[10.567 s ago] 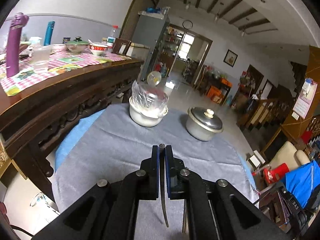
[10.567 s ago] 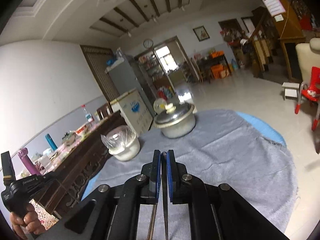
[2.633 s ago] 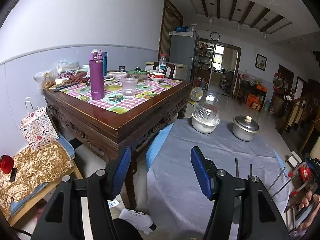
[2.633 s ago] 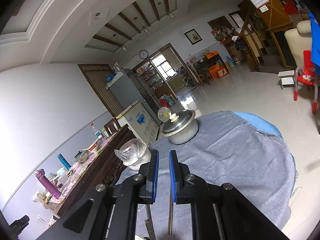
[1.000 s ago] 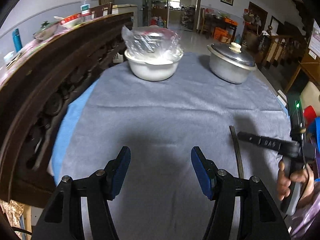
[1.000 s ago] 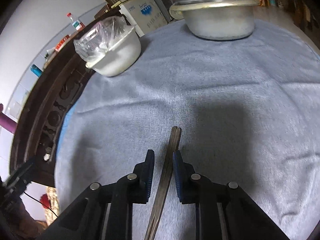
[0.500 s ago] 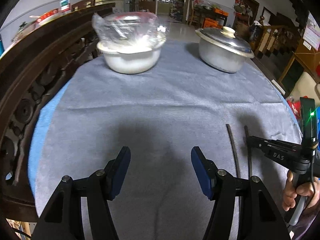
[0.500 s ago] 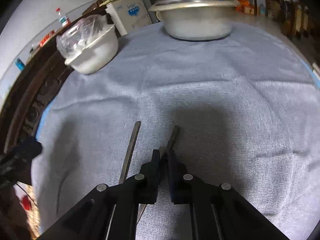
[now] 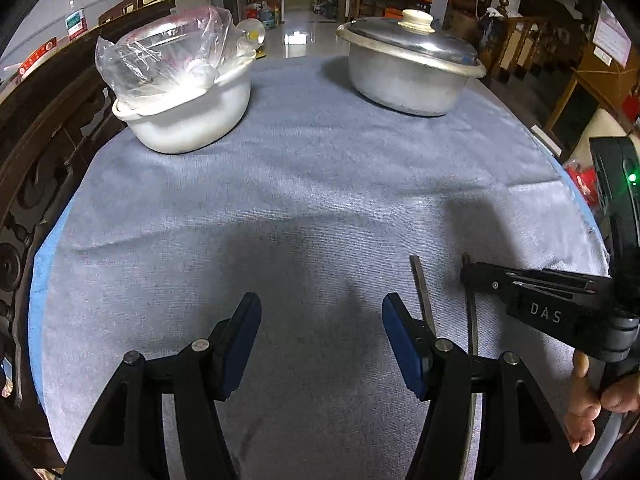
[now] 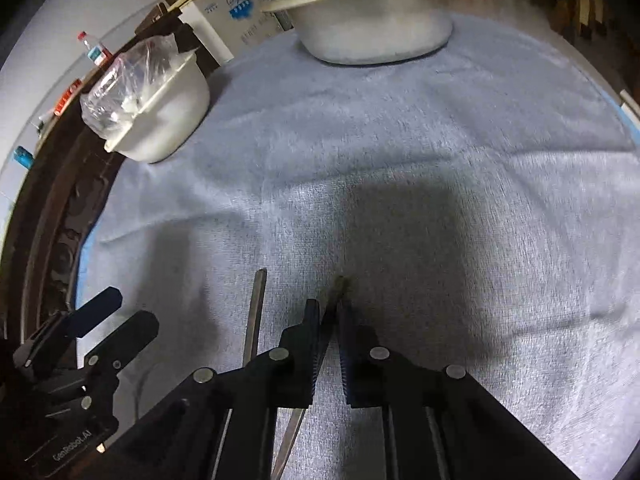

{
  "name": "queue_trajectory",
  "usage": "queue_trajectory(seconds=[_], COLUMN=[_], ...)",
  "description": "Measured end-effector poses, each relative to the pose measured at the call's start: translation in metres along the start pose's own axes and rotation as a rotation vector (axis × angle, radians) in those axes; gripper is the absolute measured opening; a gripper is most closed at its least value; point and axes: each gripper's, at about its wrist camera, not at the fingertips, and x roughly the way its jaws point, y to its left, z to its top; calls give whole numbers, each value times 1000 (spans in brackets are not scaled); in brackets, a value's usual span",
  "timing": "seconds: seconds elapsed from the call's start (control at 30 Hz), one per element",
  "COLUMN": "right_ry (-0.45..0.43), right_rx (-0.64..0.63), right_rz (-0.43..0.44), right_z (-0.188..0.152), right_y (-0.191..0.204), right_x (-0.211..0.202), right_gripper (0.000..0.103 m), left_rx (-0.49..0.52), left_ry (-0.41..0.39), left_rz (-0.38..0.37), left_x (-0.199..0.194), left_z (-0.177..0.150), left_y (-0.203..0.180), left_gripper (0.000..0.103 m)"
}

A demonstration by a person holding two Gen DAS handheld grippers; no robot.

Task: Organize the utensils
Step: 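Close the left tool on another metal chopstick on the cloth, then lift the held chopsticks with both tools and carry them over the grey cup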

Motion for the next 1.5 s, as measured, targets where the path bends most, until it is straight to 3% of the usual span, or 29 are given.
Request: queue_trajectory(seconds=[0.2,0.5,0.7,0.8,0.93,1.07,1.23,1.5], right_ry=[-37,-11,50,62,54,36,-44,-240], right_rx=[-131,-86,-58,-80,-138,-130,-119,-69], right_rz=[-108,-67,-60,-82,-115,-97,-45,14], right_z=[-5,-2,7,7,4,-1,-13,-31], right_y=[4,-26,-29,-25,-17,-17,-20,-30], right_x=[-5,-12,-7,-5,-4,-7,-28,-91], right_gripper=[6,6,8,9,8,7,7,6], left_rx=[11,17,34,63,99,55,15,-31], left_ry=[43,153,157,141,129,131,77,-69], left_rz=[-52,-107,-94,-58,-64,-118,-124,-47], left_x=[13,50,59,59,60,57,34,-31], left_z=[8,19,27,28,30,26,17,11], left_y=[-14,-45,-52,-56,-56,-45,-28,1], left_gripper=[58,57,57,41,10,6,5,5])
